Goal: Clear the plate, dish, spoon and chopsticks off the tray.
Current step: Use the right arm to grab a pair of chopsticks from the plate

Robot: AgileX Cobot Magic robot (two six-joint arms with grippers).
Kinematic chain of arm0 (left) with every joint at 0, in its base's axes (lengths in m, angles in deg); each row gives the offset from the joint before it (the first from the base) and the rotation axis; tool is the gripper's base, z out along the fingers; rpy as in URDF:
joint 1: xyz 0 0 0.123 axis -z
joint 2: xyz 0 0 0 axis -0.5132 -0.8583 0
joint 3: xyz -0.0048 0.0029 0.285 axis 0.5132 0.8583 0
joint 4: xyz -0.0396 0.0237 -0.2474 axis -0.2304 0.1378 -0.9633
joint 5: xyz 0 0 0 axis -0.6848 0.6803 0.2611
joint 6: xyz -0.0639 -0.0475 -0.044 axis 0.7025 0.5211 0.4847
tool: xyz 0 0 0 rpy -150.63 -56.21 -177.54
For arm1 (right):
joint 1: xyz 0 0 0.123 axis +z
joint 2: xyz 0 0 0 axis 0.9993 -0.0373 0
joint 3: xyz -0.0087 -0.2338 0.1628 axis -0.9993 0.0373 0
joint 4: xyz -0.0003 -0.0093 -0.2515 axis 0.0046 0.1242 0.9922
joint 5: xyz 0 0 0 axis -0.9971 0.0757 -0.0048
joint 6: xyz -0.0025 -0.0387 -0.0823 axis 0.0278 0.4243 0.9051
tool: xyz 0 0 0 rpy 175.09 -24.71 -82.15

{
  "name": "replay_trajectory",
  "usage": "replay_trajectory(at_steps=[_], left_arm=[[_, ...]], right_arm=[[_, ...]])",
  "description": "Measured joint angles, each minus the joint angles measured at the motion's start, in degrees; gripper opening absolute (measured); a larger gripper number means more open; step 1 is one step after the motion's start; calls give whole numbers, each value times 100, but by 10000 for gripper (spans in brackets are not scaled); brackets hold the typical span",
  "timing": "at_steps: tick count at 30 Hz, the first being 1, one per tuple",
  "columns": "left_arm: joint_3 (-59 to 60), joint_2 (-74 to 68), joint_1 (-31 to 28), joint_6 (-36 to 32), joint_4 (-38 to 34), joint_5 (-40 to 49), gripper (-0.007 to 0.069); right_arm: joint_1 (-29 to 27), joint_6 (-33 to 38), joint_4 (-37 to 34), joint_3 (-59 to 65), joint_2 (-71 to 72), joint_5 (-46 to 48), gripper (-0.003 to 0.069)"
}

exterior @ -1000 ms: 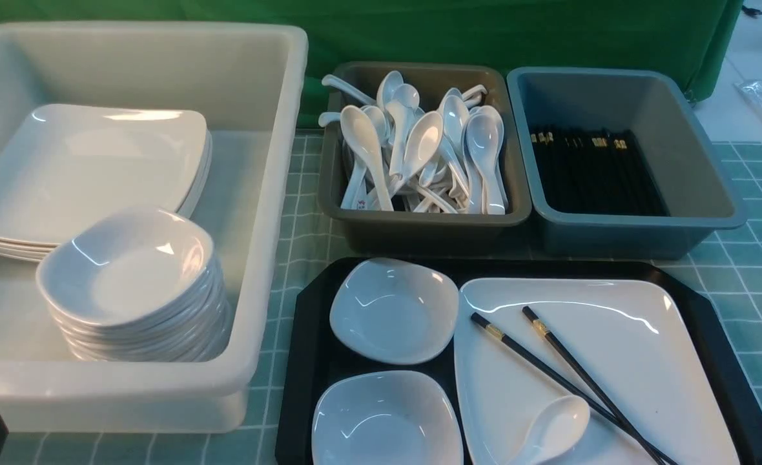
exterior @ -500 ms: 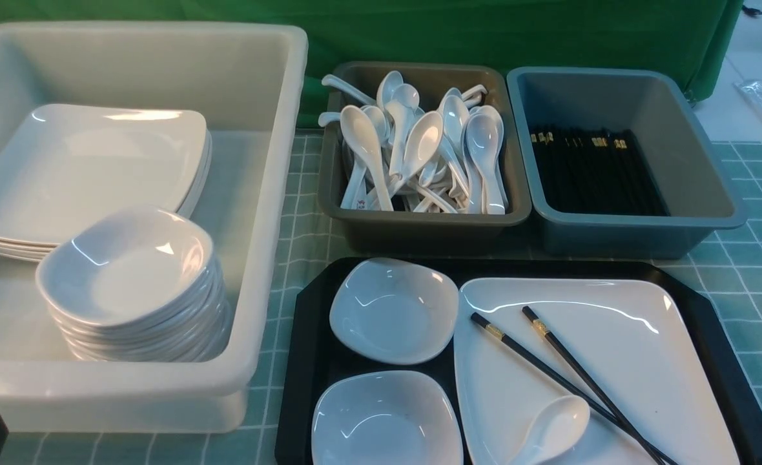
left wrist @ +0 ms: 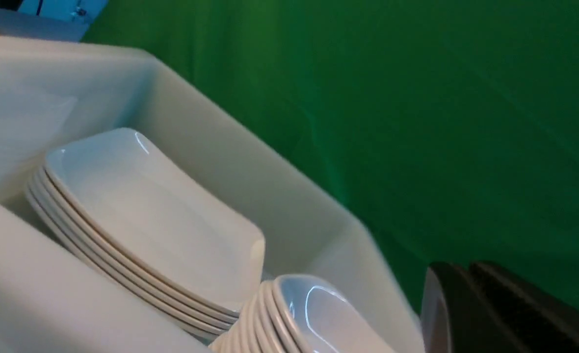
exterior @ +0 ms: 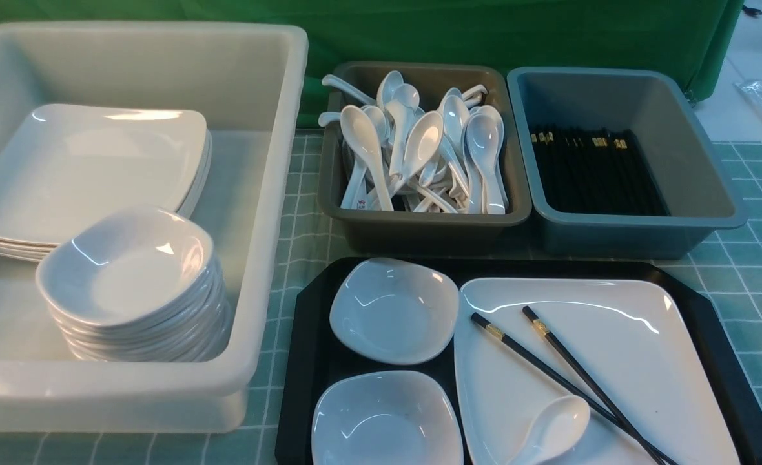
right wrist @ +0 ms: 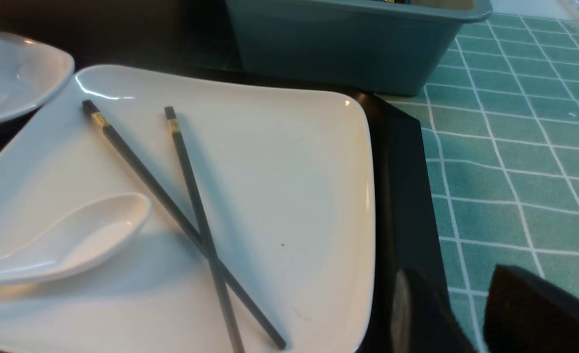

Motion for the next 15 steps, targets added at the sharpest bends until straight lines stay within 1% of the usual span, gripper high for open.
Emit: replay_trajectory(at_steps=[1, 2, 4, 7, 8, 9, 10, 11, 12, 13, 15], left_arm=[[-155, 0, 0, 112, 82, 255, 17], [-400, -38, 0, 161, 270, 695, 17], [-925, -272, 0, -11, 507, 1398, 17], [-2006, -920, 0, -1007, 479, 2845, 17], [-2076, -1043, 0, -1097, 433, 3055, 17], [-2654, -1654, 0, -2026, 123, 4012, 17], [-2878, -1869, 0, -2297, -33, 4310, 17], [-3172, -2342, 0, -2876, -266, 4909, 17], [-3216, -2408, 0, -2876, -300, 4981, 17], [-3504, -2841, 13, -3410, -587, 5358, 17], [-3702, -3356, 100, -3762, -812, 5483, 17]], right_arm=[[0, 0, 0, 0, 0, 0, 242], [0, 0, 0, 0, 0, 0, 242], [0, 0, 0, 0, 0, 0, 242], [0, -5, 0, 0, 0, 0, 242], [0, -5, 0, 0, 0, 0, 242], [0, -5, 0, 0, 0, 0, 242], [0, -5, 0, 0, 0, 0, 242], [0, -5, 0, 0, 0, 0, 242], [0, -5, 0, 0, 0, 0, 242], [0, -5, 0, 0, 0, 0, 242], [0, -5, 0, 0, 0, -6, 242]])
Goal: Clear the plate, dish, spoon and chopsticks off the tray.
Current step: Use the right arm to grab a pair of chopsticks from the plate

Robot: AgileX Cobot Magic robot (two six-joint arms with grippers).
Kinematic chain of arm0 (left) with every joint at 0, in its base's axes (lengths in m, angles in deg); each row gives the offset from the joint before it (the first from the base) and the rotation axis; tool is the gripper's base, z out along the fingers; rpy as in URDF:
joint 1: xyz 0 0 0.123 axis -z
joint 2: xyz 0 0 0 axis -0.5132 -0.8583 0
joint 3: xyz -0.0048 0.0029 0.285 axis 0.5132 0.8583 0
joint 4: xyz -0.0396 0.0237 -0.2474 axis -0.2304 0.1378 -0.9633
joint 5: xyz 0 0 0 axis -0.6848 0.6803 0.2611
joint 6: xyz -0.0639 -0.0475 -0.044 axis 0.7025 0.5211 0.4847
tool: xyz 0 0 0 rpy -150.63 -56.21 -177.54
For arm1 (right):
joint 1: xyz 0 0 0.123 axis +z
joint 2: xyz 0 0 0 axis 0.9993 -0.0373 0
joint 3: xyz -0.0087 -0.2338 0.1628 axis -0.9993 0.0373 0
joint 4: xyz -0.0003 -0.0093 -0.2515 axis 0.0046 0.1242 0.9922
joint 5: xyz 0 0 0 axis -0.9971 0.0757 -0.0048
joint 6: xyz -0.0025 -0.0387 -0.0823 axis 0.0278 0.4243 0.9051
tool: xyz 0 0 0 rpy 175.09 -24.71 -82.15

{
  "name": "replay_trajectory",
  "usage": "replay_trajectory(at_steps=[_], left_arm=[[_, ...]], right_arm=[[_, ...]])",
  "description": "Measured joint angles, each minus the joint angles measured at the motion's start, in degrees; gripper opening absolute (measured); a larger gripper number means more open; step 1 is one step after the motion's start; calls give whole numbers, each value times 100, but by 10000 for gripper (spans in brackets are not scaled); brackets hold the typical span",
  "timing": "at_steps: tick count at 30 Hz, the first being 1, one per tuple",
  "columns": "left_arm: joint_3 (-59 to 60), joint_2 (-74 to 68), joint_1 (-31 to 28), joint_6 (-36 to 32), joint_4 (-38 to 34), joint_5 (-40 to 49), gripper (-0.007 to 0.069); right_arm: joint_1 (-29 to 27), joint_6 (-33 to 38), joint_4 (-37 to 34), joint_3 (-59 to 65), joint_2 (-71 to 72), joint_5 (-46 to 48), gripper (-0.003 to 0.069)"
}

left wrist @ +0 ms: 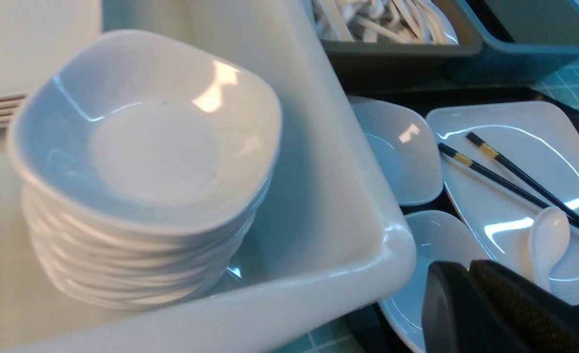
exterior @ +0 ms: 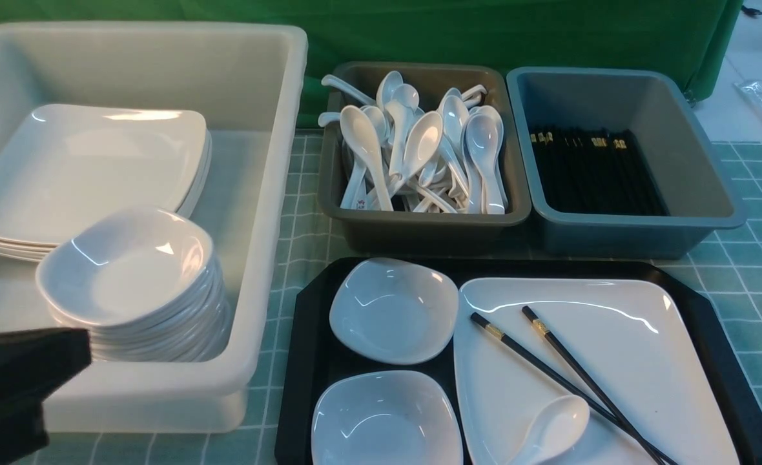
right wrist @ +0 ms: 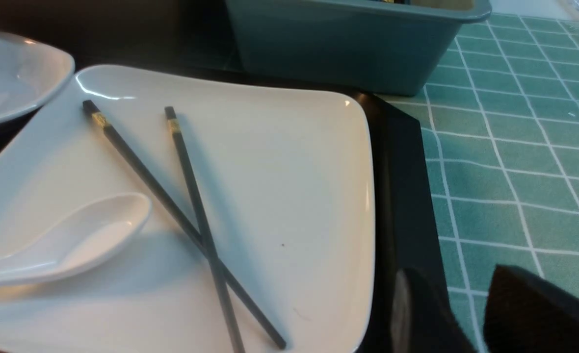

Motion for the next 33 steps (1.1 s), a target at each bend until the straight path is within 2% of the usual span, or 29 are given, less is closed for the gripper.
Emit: replay_trajectory(at_steps=[8, 10, 14, 20, 21, 24, 27, 29, 31, 33], left_arm=[[-102, -1151, 1337, -295, 0, -828, 17], [-111, -1470, 1899, -427, 8, -1422, 17], [-112, -1839, 2459, -517, -70, -2203, 17], [-112, -1939, 2679, -594, -95, -2328, 17], [-112, -1915, 2679, -594, -95, -2307, 17], [-112, -1704, 2679, -653, -95, -2288, 17], [-112, -1475, 2679, -845, -95, -2271, 17], [-112, -1385, 2679, -905, -95, -2271, 17], [-112, -1298, 2679, -937, -95, -2248, 17], [-112, -1290, 2679, -950, -95, -2248, 17]], right_arm=[[0, 0, 0, 0, 0, 0, 242], [0, 0, 0, 0, 0, 0, 242], [0, 0, 0, 0, 0, 0, 242], [0, -170, -86, 0, 0, -291, 242], [0, -362, -175, 0, 0, -469, 242], [0, -1637, -439, 0, 0, -1190, 242], [0, -2334, -497, 0, 0, -1770, 242], [0, -2447, -520, -14, -3, -1770, 233], [132, -2446, -543, -384, -257, -1107, 197], [295, -2125, -545, -920, -752, -431, 185]])
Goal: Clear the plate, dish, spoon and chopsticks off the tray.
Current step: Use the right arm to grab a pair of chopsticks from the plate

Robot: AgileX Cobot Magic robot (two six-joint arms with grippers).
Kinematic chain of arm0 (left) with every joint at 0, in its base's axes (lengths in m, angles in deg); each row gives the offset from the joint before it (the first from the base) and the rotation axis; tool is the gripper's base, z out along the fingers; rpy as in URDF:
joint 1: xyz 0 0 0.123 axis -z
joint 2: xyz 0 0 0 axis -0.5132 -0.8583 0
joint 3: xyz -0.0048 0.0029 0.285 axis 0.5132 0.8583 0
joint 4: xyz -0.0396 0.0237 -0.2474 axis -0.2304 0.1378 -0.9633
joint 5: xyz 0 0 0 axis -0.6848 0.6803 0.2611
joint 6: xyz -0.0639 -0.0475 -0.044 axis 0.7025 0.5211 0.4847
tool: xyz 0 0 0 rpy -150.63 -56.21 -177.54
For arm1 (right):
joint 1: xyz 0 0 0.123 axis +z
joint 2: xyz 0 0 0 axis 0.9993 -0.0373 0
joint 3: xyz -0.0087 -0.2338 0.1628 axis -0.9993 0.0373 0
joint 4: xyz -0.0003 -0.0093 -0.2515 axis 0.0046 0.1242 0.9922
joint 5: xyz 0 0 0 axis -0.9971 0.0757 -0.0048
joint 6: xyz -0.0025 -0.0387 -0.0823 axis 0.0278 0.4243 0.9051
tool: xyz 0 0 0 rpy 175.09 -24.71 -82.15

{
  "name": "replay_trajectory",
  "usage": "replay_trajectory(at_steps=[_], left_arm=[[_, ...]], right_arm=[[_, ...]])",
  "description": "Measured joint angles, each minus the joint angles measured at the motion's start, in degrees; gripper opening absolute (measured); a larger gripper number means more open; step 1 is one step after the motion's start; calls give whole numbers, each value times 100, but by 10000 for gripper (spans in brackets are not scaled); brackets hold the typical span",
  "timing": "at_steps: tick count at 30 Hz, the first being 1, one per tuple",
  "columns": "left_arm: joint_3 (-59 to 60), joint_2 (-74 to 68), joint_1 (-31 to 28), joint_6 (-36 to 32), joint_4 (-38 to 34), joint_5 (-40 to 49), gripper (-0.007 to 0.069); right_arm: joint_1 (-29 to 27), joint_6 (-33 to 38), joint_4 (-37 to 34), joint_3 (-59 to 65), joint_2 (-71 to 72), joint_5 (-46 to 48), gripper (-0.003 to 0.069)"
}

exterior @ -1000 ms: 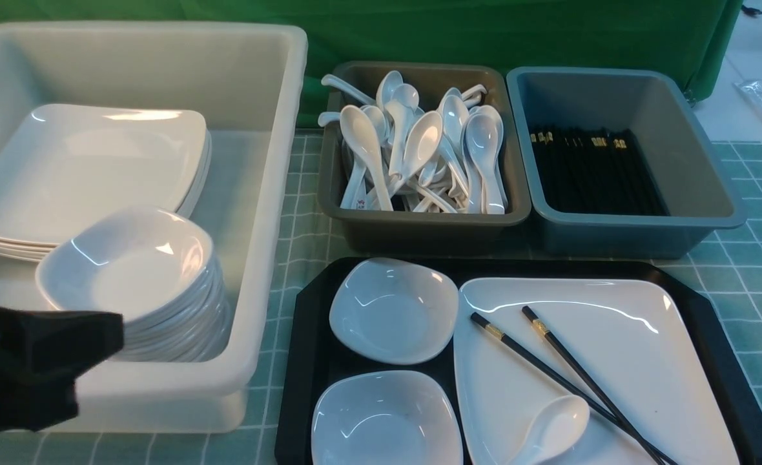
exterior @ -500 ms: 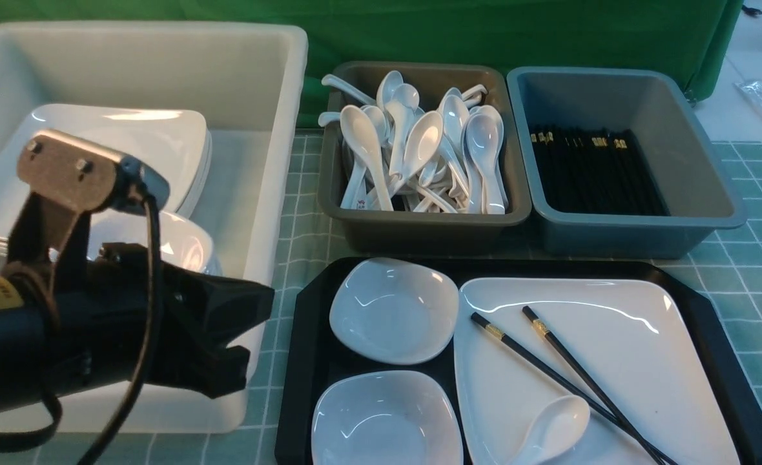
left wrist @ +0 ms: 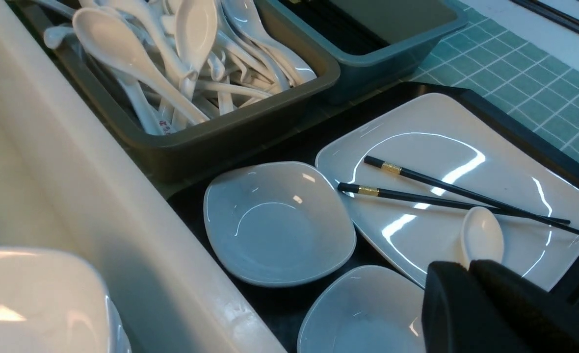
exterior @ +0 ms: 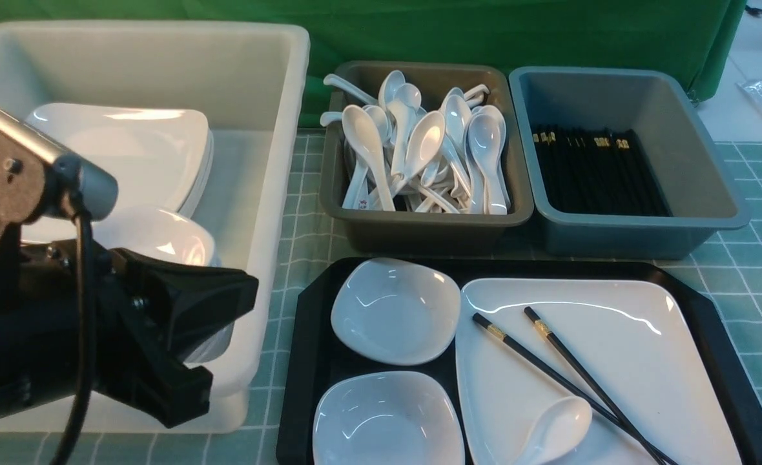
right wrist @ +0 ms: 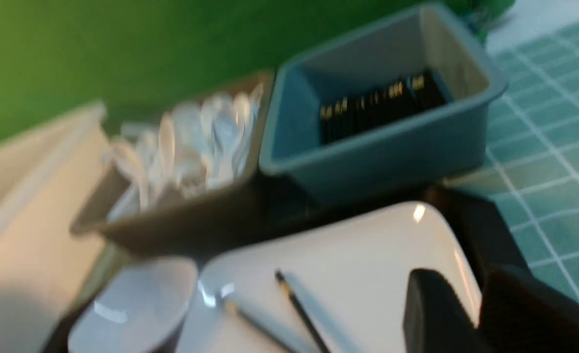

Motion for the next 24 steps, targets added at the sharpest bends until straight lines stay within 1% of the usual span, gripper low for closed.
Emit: replay_trajectory(at_steps=[2, 3, 4, 5, 9, 11, 13, 15, 16, 17, 19, 21, 23, 24], left_arm=[[0, -24, 0, 0, 0, -6, 17], [0, -72, 0, -3, 0, -39, 17], [0, -97, 0, -8, 0, -65, 17], [0, -104, 0, -7, 0, -80, 17], [0, -10, 0, -46, 0, -56, 17], [0, 119, 0, -94, 6, 31, 17], [0, 261, 0, -110, 48, 106, 17], [0, 411, 0, -113, 117, 142, 17], [0, 428, 0, -113, 131, 154, 17], [0, 547, 0, -113, 209, 163, 17], [0, 611, 0, -116, 254, 168, 17], [0, 693, 0, -130, 384, 194, 17], [0, 703, 0, -153, 410, 206, 17], [0, 703, 0, -156, 439, 236, 17]], right_arm=[[156, 329, -5, -499, -553, 377, 181], [340, 858, -5, -1105, -1303, 945, 178], [426, 1090, -5, -1409, -1713, 1127, 178], [566, 1427, 9, -1907, -2475, 1546, 178], [833, 1903, 54, -3051, -4598, 2483, 198], [1012, 2103, 82, -3481, -5548, 2621, 223], [1186, 2249, 94, -3828, -6132, 2672, 248], [1397, 2359, 94, -4267, -6841, 2696, 295], [1432, 2359, 94, -4307, -6967, 2696, 304], [1529, 2461, 94, -4642, -7443, 2704, 348], [1562, 2484, 89, -4851, -7761, 2708, 386], [1568, 2503, 89, -5233, -8387, 2715, 479], [1568, 2503, 89, -5347, -8566, 2715, 512], [1568, 2503, 89, -5484, -8787, 2715, 556]])
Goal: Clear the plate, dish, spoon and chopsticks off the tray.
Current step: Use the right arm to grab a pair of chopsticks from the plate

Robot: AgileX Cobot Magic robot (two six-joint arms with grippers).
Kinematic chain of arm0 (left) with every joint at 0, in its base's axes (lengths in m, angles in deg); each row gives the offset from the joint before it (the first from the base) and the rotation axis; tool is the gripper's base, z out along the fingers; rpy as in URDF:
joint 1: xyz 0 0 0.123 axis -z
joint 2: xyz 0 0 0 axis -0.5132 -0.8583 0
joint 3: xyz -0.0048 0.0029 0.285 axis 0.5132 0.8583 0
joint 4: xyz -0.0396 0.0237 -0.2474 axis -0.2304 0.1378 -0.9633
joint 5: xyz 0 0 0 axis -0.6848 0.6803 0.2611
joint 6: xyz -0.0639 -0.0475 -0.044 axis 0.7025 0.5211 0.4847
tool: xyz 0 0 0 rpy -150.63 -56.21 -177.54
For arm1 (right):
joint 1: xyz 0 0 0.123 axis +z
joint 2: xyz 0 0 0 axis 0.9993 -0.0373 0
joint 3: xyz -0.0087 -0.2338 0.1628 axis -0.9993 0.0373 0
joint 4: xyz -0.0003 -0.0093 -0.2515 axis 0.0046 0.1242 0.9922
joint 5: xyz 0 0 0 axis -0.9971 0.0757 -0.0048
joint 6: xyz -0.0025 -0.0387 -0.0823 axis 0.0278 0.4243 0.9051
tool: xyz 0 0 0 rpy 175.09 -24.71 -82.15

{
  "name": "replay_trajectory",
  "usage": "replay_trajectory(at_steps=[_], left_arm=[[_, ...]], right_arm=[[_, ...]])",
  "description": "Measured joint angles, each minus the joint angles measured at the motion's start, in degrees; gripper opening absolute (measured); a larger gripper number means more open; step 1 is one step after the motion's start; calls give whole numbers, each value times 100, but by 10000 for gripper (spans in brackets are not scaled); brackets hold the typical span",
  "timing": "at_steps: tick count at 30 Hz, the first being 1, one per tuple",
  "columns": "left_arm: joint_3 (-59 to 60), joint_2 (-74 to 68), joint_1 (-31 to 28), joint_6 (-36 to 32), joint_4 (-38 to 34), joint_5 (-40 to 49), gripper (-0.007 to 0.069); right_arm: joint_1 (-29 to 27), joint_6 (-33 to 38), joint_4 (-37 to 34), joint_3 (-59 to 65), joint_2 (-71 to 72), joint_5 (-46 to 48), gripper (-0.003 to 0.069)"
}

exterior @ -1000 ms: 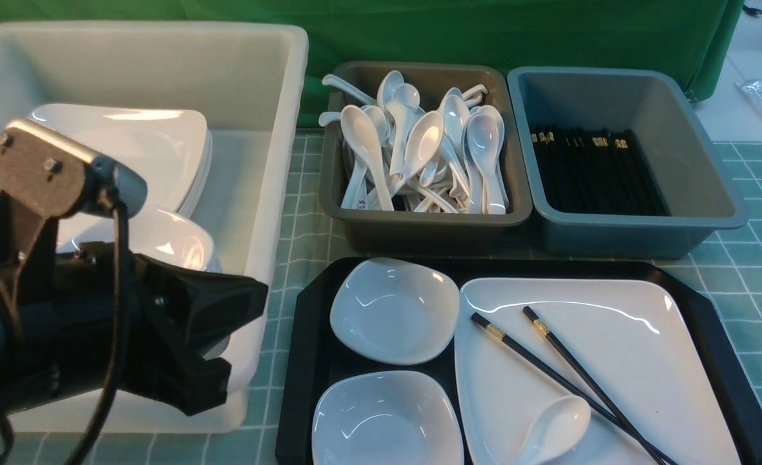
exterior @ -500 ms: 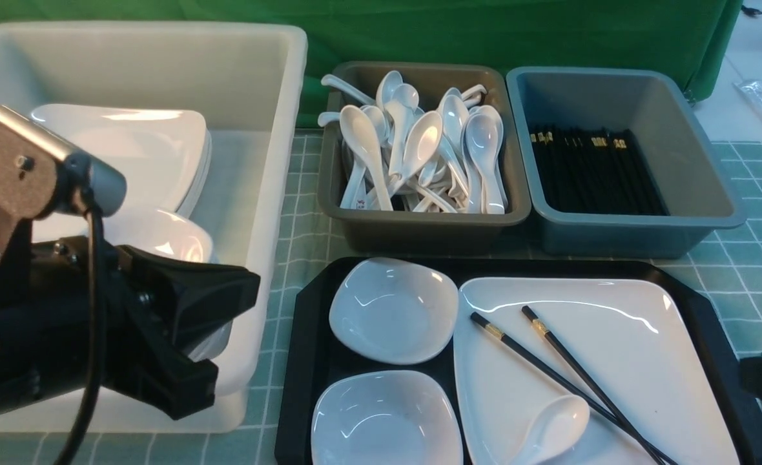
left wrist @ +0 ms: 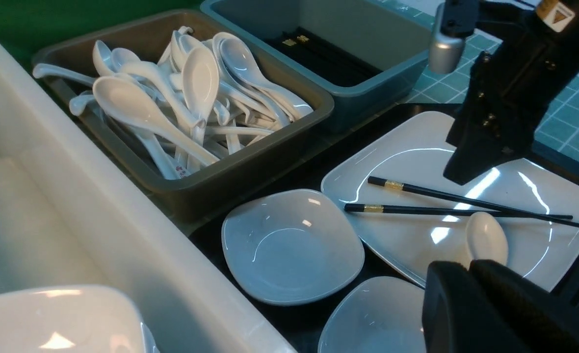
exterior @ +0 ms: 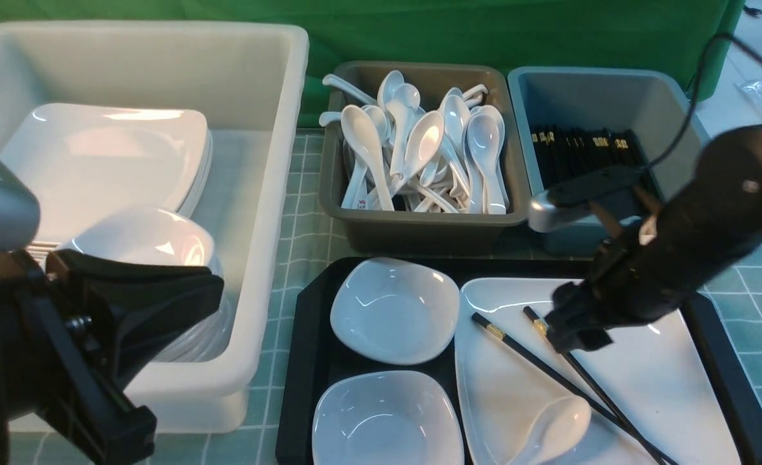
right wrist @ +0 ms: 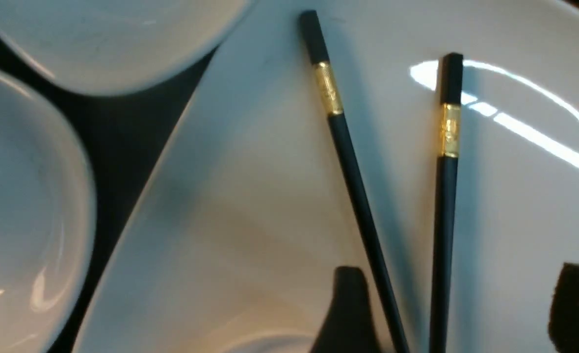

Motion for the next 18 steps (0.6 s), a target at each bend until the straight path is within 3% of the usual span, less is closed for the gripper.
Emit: replay_trajectory(at_steps=[3, 11, 18], left_arm=[[0, 0, 0, -5, 25, 6, 17], [0, 0, 0, -15, 29, 0, 17], [0, 0, 0, -15, 29, 0, 17]], right_arm=[[2, 20, 0, -105, -384, -14, 598], [9, 118, 0, -120, -1011, -254, 603], [9, 285, 28, -176, -1152, -342, 535]])
